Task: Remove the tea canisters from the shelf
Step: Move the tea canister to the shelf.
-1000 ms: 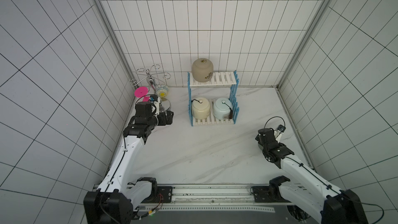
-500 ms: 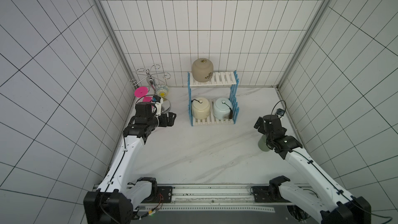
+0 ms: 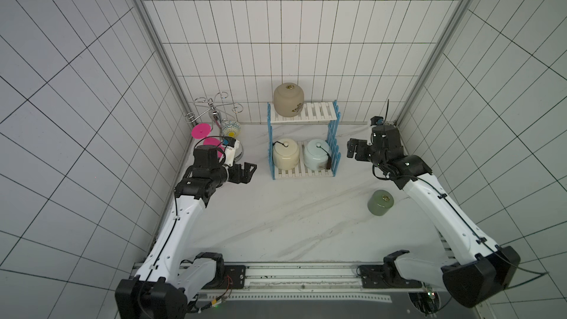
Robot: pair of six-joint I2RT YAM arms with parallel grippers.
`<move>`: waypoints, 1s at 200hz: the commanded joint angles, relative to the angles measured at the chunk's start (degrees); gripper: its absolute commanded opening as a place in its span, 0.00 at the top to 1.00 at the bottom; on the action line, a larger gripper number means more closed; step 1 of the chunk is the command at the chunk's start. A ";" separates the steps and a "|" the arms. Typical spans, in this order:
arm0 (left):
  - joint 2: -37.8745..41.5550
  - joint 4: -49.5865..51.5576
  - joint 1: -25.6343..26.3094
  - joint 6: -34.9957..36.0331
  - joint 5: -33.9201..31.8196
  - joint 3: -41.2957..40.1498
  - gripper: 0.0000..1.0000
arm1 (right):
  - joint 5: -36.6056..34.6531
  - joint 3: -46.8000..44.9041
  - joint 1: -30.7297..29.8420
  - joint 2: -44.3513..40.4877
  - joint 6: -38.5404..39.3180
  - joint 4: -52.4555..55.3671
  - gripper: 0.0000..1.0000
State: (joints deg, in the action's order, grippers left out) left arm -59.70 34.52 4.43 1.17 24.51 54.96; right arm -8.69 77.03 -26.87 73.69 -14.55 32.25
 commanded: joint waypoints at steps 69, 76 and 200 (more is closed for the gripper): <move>26.33 -13.37 6.91 5.21 1.66 -14.54 0.01 | 9.10 30.02 -5.98 14.59 7.33 10.85 0.01; 27.93 -15.23 6.86 4.91 2.09 -16.36 0.01 | 9.49 32.11 -6.27 16.11 7.65 11.42 0.01; 9.94 -22.48 1.90 -7.64 4.10 -0.24 0.01 | 22.78 71.52 -7.64 44.12 7.95 14.98 0.01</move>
State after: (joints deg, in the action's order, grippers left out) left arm -45.50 12.16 6.52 -3.33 26.79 47.75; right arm 9.19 142.39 -34.50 115.13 -5.41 46.61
